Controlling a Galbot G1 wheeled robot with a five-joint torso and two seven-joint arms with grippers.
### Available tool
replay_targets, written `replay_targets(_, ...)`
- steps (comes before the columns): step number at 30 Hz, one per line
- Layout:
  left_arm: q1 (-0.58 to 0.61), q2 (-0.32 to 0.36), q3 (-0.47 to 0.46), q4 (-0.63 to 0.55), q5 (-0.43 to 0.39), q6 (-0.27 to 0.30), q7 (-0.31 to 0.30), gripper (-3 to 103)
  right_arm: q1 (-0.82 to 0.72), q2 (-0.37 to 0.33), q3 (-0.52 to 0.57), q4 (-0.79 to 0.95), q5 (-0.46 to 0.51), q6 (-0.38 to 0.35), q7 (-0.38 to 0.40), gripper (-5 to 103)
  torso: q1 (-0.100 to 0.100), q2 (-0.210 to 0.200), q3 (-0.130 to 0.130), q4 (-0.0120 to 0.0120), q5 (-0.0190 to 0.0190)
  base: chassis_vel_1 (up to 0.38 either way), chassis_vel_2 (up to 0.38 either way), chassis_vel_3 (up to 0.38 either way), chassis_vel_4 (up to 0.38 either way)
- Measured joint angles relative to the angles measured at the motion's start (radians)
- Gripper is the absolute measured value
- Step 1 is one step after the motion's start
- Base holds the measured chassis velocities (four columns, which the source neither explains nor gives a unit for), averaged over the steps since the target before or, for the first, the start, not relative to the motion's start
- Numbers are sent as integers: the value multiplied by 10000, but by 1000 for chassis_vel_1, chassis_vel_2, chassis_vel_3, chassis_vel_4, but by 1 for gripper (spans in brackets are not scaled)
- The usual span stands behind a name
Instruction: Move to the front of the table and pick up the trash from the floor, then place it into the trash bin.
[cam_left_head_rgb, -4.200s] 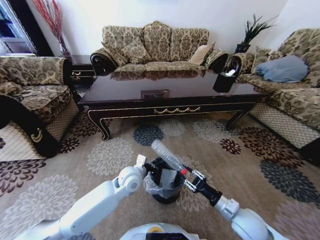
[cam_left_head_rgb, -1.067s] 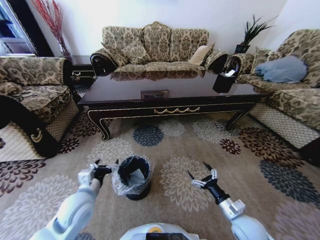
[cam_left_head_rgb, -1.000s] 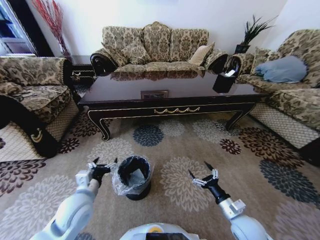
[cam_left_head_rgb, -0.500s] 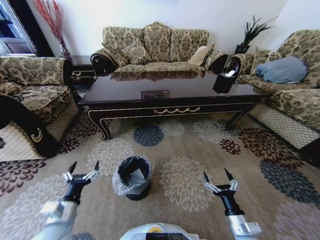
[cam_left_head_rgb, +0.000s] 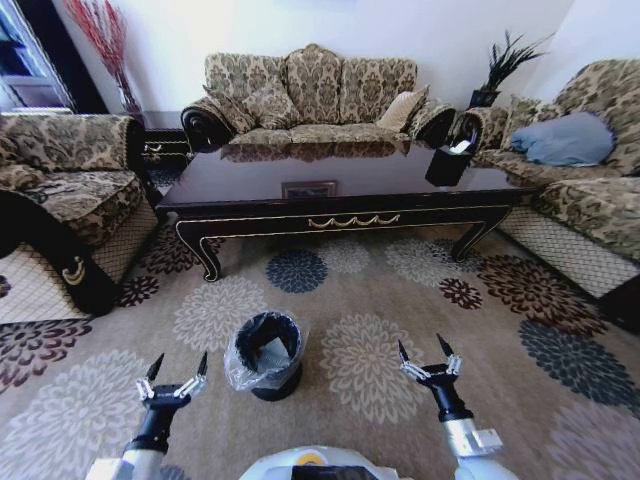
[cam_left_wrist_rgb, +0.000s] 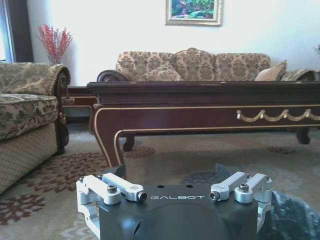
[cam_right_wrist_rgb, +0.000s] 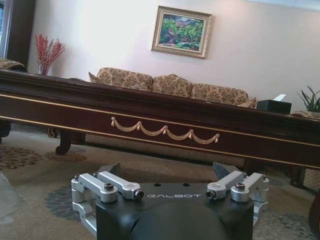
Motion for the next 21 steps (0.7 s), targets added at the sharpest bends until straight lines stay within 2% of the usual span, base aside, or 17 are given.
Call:
replay_targets(1,0,0,0,0,0,0,0,100,0,0,0,0,0,0,0,100,0,0,0,0,0,0,0,0,0)
replay_targets(5,55,30,487,321,271,-636,13,100,366,-163,-129,-126,131,-189,-79,100,0,0,0,3,-1,0,0,0,0)
replay_targets(9,-29,48,482,418,263,-798,13,100,382,-168,-156,-19,421,-200,-284,100,0,-1,0,0,-2,0,0,0,0)
replay_targets(21,-427,54,147,407,108,-589,-67,100,368,-143,-71,338,504,-206,-348,100,0,0,0,0,-1,0,0,0,0)
